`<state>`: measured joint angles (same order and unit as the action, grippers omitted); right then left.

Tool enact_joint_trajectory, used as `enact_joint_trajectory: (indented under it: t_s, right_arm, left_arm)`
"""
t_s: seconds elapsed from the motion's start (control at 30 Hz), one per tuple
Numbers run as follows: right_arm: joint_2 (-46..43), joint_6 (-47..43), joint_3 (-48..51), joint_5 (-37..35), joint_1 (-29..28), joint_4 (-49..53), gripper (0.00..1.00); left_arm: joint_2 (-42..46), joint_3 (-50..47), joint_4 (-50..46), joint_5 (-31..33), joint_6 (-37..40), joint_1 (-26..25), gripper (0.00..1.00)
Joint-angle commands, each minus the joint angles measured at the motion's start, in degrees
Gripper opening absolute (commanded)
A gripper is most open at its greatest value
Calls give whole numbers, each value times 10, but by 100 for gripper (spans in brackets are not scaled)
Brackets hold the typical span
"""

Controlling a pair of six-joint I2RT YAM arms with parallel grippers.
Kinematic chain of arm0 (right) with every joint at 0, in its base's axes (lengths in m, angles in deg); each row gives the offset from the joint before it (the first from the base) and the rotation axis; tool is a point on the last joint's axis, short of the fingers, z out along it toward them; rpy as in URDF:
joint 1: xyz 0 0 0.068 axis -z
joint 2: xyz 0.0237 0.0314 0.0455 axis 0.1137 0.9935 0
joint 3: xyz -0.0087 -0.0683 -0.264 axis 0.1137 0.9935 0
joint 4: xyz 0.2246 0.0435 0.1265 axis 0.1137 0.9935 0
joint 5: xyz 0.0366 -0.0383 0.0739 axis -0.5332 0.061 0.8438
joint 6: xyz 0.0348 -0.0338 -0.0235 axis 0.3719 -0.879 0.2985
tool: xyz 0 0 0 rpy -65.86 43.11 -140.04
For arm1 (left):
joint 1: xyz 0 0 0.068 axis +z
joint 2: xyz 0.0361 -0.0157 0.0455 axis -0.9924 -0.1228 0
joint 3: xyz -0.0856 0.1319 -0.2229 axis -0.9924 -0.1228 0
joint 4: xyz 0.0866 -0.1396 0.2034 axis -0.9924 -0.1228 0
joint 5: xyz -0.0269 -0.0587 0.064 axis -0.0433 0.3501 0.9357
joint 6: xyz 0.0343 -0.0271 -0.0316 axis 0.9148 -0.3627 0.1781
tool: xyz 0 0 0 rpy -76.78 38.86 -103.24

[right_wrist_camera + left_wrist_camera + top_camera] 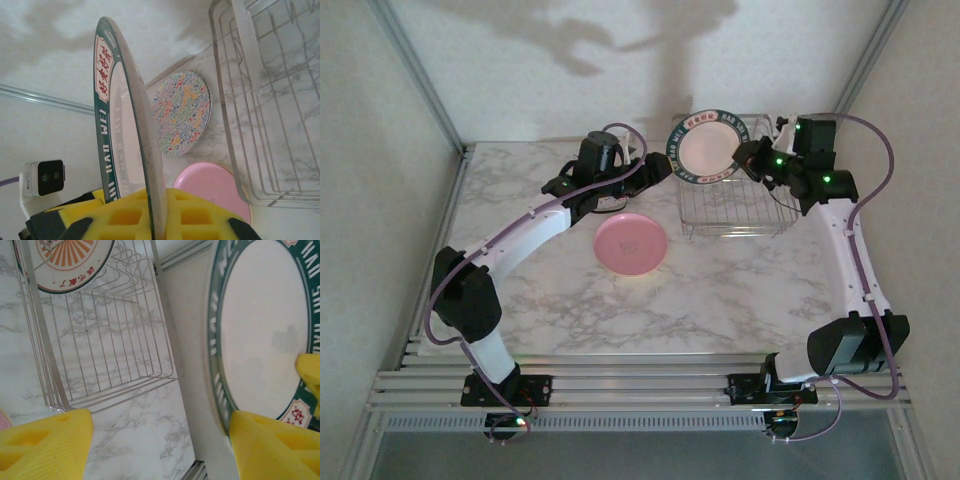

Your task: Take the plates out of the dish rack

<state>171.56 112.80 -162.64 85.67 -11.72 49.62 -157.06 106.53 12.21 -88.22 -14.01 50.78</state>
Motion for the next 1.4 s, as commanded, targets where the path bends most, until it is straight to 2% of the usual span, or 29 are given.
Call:
enact_joint_trajectory:
  t_s: [0.0, 0.13, 0.3, 0.4, 0.57, 0.67, 1.0, 1.07, 1.2, 1.23, 1.37]
  right_arm:
    - [-13, 26, 8, 42, -9, -44, 0]
    - [-8, 55, 13, 60, -19, -64, 0]
    - [-13, 65, 32, 67, -30, -65, 0]
    - [-14, 67, 41, 68, -34, -64, 0]
    - [-12, 72, 48, 64, -40, -66, 0]
    - [-10, 70, 45, 64, -46, -59, 0]
    - [-12, 52, 42, 38, -57, -22, 0]
    - [-13, 50, 43, 36, -58, -22, 7]
    - [-17, 30, 30, 4, -62, 5, 46]
    - [-21, 19, 25, -12, -65, 15, 52]
    - [-49, -30, 19, -78, -80, 32, 66]
  left_arm:
    - [12, -1, 23, 0, -12, -6, 72]
    - [14, -9, 25, 4, -18, -7, 69]
    - [14, -9, 30, 3, -22, -7, 56]
    - [15, -14, 36, 2, -28, -7, 44]
    - [19, -20, 39, 2, -28, -7, 15]
    - [20, -23, 42, 3, -31, -7, 2]
    - [40, -40, 67, -3, -48, -6, 0]
    - [44, -45, 70, -3, -49, -6, 0]
    - [59, -56, 67, 4, -51, -5, 0]
    - [64, -61, 66, 6, -51, -4, 0]
    - [90, -86, 46, 6, -45, 6, 0]
